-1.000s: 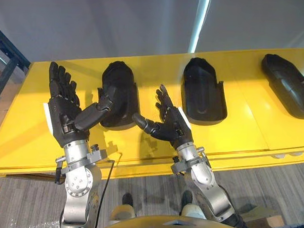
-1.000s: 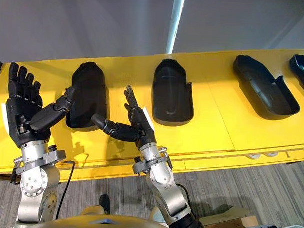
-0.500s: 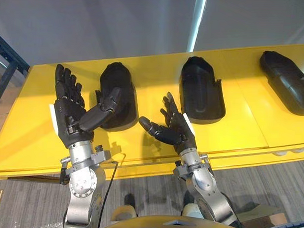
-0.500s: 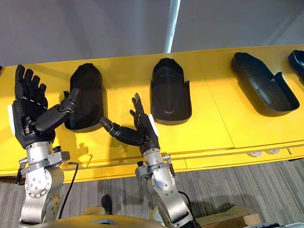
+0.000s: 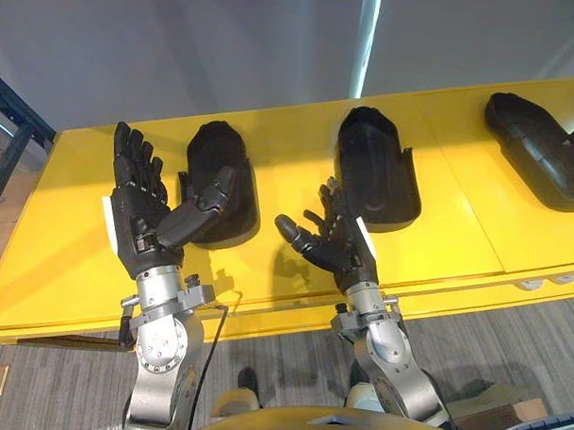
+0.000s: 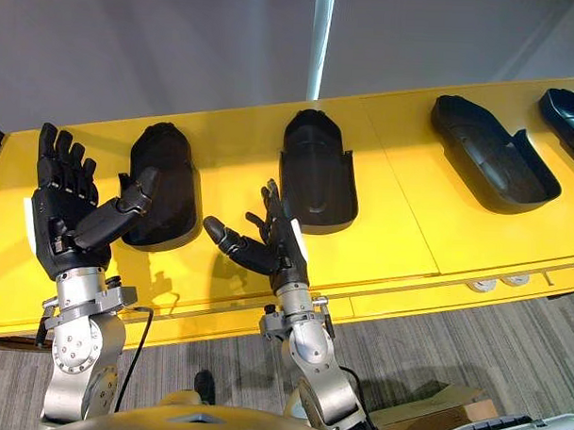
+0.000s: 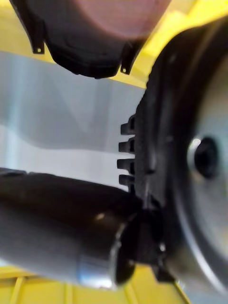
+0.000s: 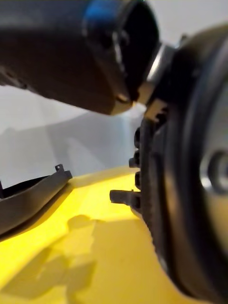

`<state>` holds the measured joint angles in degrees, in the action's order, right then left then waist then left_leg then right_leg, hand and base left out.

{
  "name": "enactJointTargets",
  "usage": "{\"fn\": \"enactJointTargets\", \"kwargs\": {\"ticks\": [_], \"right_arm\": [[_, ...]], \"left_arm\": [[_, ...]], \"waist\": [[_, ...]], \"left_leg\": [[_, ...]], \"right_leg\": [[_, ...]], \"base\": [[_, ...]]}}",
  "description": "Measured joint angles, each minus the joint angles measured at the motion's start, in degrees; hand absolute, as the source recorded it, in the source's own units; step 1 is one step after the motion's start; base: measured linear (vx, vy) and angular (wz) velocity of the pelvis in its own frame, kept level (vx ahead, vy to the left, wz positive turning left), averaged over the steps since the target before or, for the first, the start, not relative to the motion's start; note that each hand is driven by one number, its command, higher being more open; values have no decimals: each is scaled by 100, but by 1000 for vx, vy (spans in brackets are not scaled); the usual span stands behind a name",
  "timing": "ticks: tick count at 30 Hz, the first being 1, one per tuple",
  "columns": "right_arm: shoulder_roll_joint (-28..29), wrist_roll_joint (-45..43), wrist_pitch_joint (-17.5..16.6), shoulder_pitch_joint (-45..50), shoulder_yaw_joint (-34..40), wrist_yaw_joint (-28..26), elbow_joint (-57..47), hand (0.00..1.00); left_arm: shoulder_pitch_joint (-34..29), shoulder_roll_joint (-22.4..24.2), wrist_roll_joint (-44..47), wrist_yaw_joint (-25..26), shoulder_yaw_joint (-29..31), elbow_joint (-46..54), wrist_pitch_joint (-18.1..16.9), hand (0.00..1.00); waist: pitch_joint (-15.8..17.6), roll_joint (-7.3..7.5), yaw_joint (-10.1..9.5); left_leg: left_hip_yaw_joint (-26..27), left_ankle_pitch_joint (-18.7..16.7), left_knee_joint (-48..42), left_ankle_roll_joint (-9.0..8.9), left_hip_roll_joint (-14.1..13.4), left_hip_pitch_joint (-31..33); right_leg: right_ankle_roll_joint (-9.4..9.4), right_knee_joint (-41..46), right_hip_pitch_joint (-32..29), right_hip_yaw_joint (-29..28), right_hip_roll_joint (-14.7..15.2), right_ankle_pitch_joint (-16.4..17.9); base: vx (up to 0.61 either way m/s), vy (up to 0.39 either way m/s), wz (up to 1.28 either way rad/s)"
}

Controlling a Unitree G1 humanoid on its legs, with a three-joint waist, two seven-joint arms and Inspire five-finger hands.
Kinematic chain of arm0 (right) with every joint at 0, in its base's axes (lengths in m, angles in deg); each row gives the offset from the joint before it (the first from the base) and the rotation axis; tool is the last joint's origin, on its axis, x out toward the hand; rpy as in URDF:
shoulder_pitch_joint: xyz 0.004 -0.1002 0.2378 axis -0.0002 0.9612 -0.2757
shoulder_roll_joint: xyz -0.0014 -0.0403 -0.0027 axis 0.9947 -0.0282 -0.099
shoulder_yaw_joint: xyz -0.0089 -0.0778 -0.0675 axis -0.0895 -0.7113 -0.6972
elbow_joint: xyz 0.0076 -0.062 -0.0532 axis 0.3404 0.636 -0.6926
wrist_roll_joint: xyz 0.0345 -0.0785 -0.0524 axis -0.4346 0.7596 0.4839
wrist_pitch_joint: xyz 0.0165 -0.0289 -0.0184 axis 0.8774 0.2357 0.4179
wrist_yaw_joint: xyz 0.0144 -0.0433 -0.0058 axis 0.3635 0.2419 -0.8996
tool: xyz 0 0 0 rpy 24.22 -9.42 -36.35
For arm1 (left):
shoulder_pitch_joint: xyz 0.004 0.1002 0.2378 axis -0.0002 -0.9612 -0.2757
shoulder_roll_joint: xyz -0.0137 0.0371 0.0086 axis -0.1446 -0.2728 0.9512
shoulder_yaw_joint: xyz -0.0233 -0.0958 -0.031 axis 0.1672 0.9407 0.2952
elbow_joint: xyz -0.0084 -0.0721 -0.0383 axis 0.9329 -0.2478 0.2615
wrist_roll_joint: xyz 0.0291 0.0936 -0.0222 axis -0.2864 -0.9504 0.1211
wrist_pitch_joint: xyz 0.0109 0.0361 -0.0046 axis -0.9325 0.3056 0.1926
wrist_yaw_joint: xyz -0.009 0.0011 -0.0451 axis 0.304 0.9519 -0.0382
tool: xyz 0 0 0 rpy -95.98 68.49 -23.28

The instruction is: Walk over and take three plastic housings, then place them on the shelf

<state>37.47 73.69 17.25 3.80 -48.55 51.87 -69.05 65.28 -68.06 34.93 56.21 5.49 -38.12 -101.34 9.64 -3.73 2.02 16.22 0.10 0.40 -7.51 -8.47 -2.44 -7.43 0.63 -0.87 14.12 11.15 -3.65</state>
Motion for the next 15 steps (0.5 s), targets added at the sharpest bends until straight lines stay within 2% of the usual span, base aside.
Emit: {"fn": "enactJointTargets", "kwargs": {"ticks": [5, 10, 15], "right_arm": [[1, 6, 0, 61, 26, 47, -16, 100], [1, 10, 1, 65, 39, 92, -18, 100], [1, 12, 1, 69, 49, 94, -20, 100]], "left_arm": [[-157, -7, 33, -124, -169, 0, 16, 100], [-224, -57, 759, -763, -288, -3, 21, 100], [-249, -153, 952, -1205, -348, -4, 21, 100]], "waist": [[-28, -43, 12], [-38, -57, 10], [-47, -71, 20]], "left_leg": [[7, 1, 0, 1, 2, -1], [13, 5, -1, 5, 2, -2], [21, 6, -1, 6, 2, -2]], "right_leg": [[0, 0, -2, -5, 2, 0], [-1, 5, -3, -12, 3, -1], [-1, 6, -9, -18, 3, -1]], "base": [[0, 0, 0], [0, 0, 0], [0, 0, 0]]}}
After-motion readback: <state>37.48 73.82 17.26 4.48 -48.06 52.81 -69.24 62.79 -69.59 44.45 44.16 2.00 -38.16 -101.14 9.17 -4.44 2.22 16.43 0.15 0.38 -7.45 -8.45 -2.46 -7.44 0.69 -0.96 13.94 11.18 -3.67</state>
